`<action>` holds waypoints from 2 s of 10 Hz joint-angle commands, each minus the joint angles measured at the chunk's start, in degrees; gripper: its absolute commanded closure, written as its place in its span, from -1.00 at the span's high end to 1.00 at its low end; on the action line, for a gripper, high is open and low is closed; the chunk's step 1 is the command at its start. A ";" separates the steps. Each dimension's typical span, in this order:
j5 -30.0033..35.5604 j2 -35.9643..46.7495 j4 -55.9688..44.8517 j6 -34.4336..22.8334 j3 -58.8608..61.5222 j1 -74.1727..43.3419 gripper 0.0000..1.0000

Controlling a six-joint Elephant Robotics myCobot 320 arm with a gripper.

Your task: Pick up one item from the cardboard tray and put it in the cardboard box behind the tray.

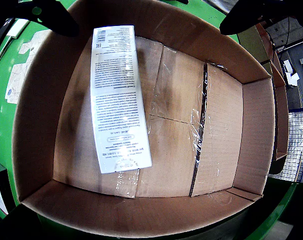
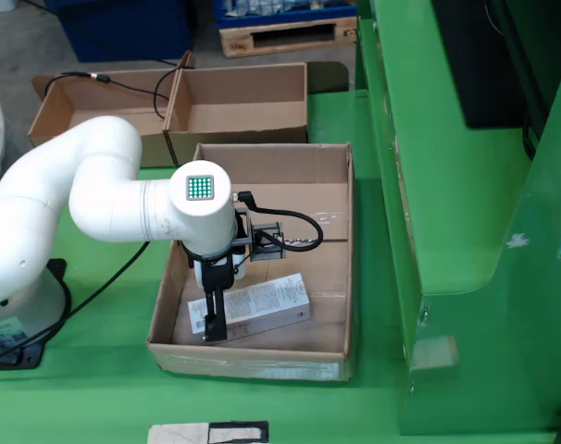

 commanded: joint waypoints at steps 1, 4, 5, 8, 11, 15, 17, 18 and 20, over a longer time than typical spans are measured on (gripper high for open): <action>0.48 2.84 0.45 -0.32 1.23 0.49 1.00; 0.21 -1.09 4.89 0.34 1.23 0.33 1.00; -0.06 -3.67 7.57 1.01 1.23 0.37 1.00; -0.32 -9.19 13.98 1.99 1.23 0.29 1.00; -0.43 -12.14 18.68 3.18 1.23 -0.01 1.00; -0.86 -15.63 24.34 4.54 1.23 -0.37 1.00; -0.86 -15.63 24.34 4.54 1.23 -0.37 1.00; -0.86 -15.63 24.34 4.54 1.23 -0.37 1.00; -0.86 -15.63 24.34 4.54 1.23 -0.37 1.00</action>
